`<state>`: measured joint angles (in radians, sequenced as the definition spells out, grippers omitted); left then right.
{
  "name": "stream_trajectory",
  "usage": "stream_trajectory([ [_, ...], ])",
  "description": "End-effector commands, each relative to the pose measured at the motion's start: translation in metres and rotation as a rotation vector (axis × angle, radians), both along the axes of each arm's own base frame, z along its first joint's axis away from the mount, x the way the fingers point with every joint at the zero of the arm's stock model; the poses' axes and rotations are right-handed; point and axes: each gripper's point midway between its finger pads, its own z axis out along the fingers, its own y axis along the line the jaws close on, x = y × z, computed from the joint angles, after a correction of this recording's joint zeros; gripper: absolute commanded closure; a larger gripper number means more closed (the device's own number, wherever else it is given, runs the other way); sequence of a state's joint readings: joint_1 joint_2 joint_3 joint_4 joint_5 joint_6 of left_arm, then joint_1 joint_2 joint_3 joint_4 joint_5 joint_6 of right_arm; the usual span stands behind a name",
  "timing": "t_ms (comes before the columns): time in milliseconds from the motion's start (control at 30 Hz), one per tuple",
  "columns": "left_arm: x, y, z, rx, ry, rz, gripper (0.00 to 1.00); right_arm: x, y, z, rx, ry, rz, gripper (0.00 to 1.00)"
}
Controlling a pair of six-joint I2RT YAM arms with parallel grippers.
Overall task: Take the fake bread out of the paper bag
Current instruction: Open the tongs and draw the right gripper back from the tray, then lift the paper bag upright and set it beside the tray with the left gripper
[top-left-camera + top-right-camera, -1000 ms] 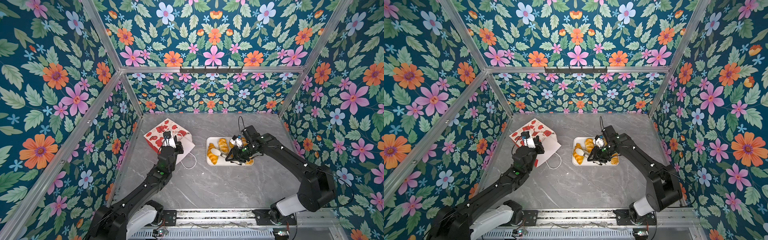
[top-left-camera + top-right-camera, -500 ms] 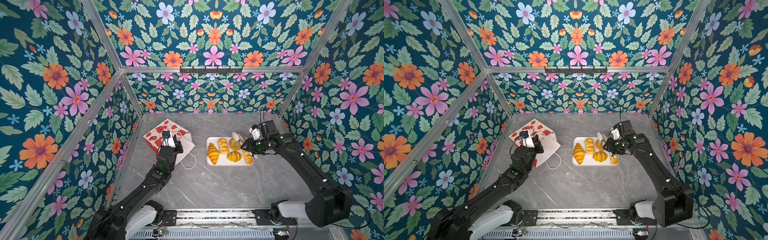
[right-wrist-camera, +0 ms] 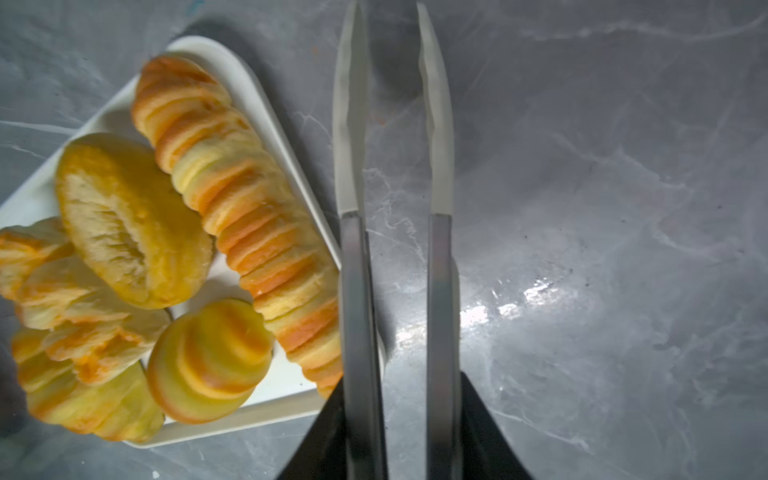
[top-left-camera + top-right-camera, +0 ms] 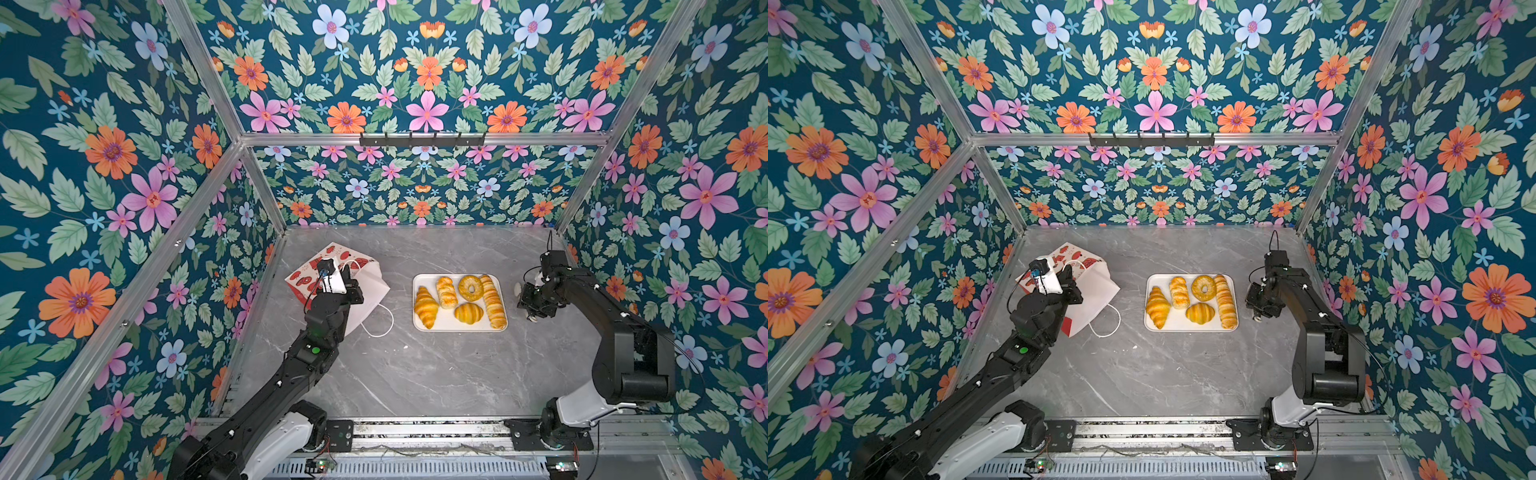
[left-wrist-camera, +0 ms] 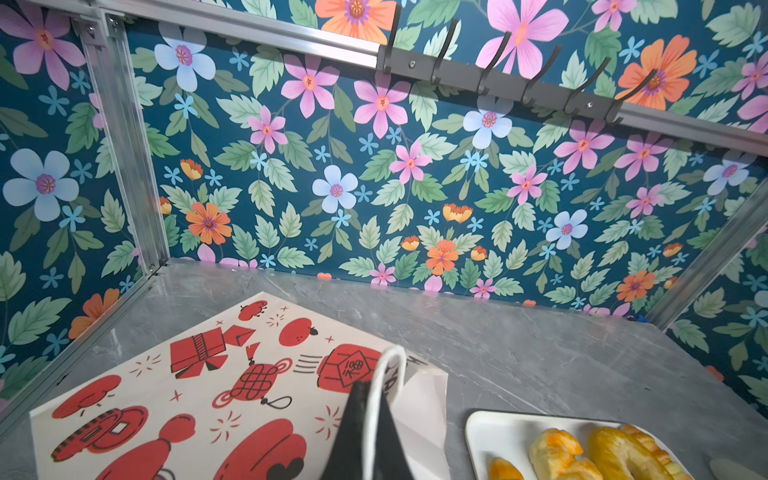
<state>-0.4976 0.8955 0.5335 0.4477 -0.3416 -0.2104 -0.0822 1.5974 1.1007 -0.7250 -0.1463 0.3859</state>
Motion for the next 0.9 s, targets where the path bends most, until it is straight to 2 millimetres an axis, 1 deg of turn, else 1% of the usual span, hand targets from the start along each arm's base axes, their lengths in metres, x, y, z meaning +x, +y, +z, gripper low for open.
stream_trajectory([
  [0, -0.003, 0.001, 0.005, -0.017, -0.011, -0.005, 1.0, 0.011, -0.018, -0.014, -0.062, -0.004, -0.053, 0.63],
  [33, -0.004, 0.001, 0.005, -0.022, -0.012, -0.005, 1.0, 0.012, -0.022, -0.015, -0.071, -0.006, -0.057, 0.63],
  [67, -0.004, 0.0, 0.005, -0.025, -0.012, -0.01, 1.0, 0.008, -0.026, -0.031, -0.081, 0.042, -0.067, 0.62],
  [100, -0.004, 0.0, 0.006, -0.029, -0.013, -0.014, 1.0, 0.008, -0.03, -0.037, -0.079, 0.057, -0.078, 0.62],
  [200, -0.005, -0.002, 0.008, -0.038, -0.009, -0.029, 1.0, 0.005, -0.039, -0.048, -0.061, 0.076, -0.116, 0.6],
  [267, -0.006, -0.003, 0.009, -0.048, -0.007, -0.035, 1.0, 0.002, -0.041, -0.051, -0.059, 0.08, -0.126, 0.58],
  [367, -0.008, -0.007, 0.015, -0.081, -0.015, -0.062, 1.0, 0.0, -0.041, -0.052, -0.058, 0.07, -0.133, 0.39],
  [400, -0.008, -0.01, 0.018, -0.096, -0.018, -0.077, 1.0, 0.0, -0.04, -0.052, -0.055, 0.063, -0.137, 0.34],
  [500, -0.008, -0.018, 0.028, -0.139, -0.022, -0.121, 1.0, -0.002, -0.039, -0.048, -0.048, 0.04, -0.148, 0.23],
  [533, -0.008, -0.02, 0.032, -0.152, -0.022, -0.134, 1.0, -0.003, -0.039, -0.046, -0.049, 0.029, -0.15, 0.22],
  [600, -0.008, -0.026, 0.04, -0.182, -0.026, -0.164, 1.0, -0.005, -0.039, -0.035, -0.054, -0.01, -0.162, 0.19],
  [767, -0.005, -0.032, 0.059, -0.279, -0.016, -0.192, 1.0, -0.015, -0.044, -0.013, -0.087, -0.076, -0.19, 0.17],
  [867, -0.004, -0.04, 0.072, -0.352, -0.011, -0.238, 1.0, -0.021, -0.044, -0.001, -0.101, -0.109, -0.193, 0.09],
])
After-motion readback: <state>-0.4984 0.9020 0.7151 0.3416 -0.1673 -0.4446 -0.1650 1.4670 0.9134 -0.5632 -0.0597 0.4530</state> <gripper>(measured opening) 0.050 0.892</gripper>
